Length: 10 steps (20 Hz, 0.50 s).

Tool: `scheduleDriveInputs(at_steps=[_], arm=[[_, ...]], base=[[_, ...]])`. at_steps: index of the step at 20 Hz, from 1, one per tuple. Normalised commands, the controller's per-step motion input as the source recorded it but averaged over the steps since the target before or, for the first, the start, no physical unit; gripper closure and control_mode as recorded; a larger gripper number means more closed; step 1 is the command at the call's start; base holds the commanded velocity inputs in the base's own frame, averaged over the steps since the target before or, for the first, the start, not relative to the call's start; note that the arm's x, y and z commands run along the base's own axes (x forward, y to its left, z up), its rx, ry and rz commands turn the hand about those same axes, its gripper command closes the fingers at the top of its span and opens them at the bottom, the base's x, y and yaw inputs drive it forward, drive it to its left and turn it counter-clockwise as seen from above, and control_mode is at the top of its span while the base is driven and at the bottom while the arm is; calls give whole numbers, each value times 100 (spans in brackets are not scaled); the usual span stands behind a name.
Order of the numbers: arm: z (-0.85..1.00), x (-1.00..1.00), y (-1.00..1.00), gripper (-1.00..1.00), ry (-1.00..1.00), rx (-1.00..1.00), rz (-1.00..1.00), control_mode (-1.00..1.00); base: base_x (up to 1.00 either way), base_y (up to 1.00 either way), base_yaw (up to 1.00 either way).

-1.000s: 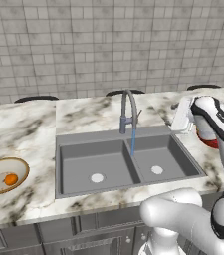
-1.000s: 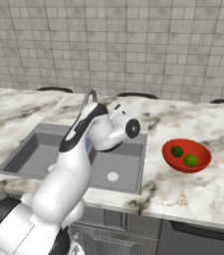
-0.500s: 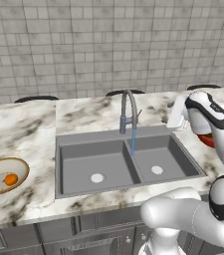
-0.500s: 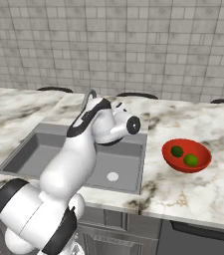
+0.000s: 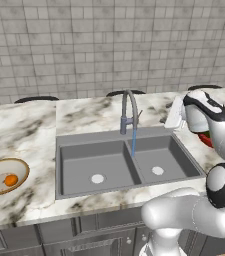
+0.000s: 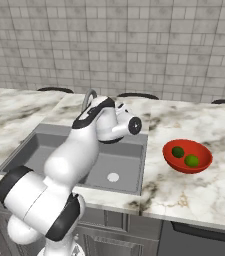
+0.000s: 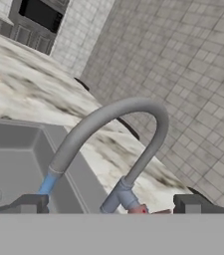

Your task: Pick the limes from the sink and place them in one bowl. Place the tangerine in the other bowl. Then turn off the sink faucet.

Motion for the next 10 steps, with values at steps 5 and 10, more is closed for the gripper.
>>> scheduleDriveInputs(at_steps=[5,10], arm=[[-1,33,0,-100,0,0,0,-100],[-7,26,-3,-100,0,0,0,-100]], base=[[0,0,0],[0,0,0]])
